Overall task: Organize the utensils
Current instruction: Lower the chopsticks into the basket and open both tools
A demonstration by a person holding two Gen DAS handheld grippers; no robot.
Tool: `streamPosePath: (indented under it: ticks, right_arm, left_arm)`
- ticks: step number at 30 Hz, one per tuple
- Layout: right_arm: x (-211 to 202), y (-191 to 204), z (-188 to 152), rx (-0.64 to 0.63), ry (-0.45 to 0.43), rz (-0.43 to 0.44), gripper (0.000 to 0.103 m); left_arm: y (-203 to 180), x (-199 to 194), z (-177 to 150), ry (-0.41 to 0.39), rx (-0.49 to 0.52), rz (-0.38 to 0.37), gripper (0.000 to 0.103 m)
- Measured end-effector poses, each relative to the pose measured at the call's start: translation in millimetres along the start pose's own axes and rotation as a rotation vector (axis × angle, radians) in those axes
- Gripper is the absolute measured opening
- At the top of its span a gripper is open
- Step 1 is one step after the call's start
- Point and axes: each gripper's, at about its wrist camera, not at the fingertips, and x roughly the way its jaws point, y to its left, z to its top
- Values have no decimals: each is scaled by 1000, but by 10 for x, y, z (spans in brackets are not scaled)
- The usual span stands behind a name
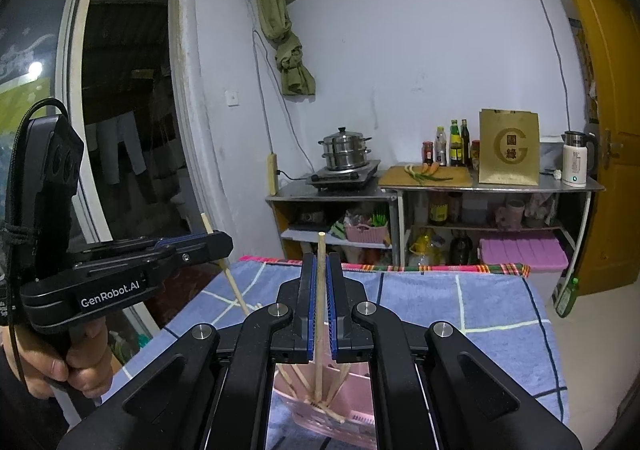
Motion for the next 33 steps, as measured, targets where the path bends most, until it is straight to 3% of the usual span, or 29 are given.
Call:
streamPosePath:
  ticks: [21, 27, 33]
  right_arm:
    - [267, -68, -369, -19, 105, -19, 5]
    - [193, -99, -394, -12, 116, -18, 13]
    - [-20, -88, -423, -15, 95, -15, 14]
  left_arm:
    - [5, 498, -579, 116, 11, -4, 6]
    - [-11, 494, -636, 124, 15, 1, 6]
    - [-63, 318, -723, 105, 20, -5, 7]
